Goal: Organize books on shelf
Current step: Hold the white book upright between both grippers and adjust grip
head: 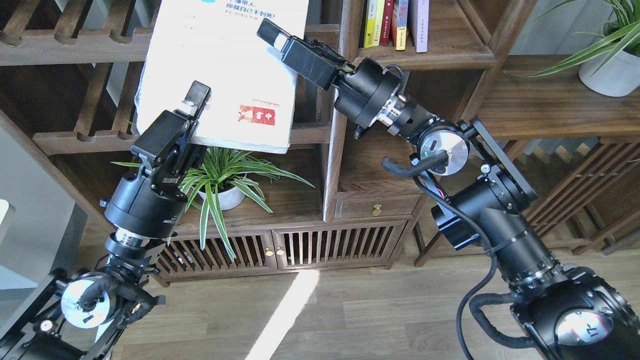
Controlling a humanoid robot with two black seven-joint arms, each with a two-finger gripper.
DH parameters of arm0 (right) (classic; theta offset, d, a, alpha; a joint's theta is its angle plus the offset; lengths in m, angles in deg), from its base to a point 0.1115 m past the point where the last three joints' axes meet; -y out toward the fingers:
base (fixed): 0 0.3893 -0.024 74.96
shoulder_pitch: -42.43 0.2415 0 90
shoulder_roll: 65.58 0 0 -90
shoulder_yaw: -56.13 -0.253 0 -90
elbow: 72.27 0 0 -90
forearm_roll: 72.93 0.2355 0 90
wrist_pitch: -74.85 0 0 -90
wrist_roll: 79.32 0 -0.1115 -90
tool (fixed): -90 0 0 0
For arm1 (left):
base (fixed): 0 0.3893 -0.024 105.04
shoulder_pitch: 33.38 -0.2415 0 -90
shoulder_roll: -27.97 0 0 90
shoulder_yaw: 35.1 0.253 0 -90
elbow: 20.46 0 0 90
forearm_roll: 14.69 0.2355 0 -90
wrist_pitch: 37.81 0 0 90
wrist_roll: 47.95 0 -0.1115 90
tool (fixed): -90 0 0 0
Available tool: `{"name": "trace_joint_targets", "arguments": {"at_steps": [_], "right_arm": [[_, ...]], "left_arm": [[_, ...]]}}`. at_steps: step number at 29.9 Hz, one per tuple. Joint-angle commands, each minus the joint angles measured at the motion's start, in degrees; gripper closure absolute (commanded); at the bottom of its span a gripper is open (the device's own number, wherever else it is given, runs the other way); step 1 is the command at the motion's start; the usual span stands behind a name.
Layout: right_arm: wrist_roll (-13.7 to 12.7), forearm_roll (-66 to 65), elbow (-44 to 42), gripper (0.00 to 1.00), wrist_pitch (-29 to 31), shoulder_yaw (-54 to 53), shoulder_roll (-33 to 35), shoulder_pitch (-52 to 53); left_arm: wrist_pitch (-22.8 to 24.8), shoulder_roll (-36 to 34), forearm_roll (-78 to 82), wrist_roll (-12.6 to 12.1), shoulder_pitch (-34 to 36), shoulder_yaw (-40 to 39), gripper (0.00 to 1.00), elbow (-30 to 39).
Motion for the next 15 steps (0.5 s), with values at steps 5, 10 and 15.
{"name": "trace_joint_targets", "arguments": {"at_steps": [5,10,15], "right_arm": [[0.1,0.5,0.2,0.04,-0.6,1.0,0.0,0.1],[0.1,0.5,0.3,0.04,-0.7,1.8,0.0,0.1],[0.4,0.7,0.3,0.05,-0.7,2.6,0.0,0.2]], "left_arm": [[0.0,0.1,-0.3,0.7,1.7,-0.4,1.00,0.1],[0.0,0.3,-0.2,0.1,1.7,0.2,1.00,0.1],[0.0,0.2,-0.2,0.1,1.5,0.5,1.00,-0.5]]}}
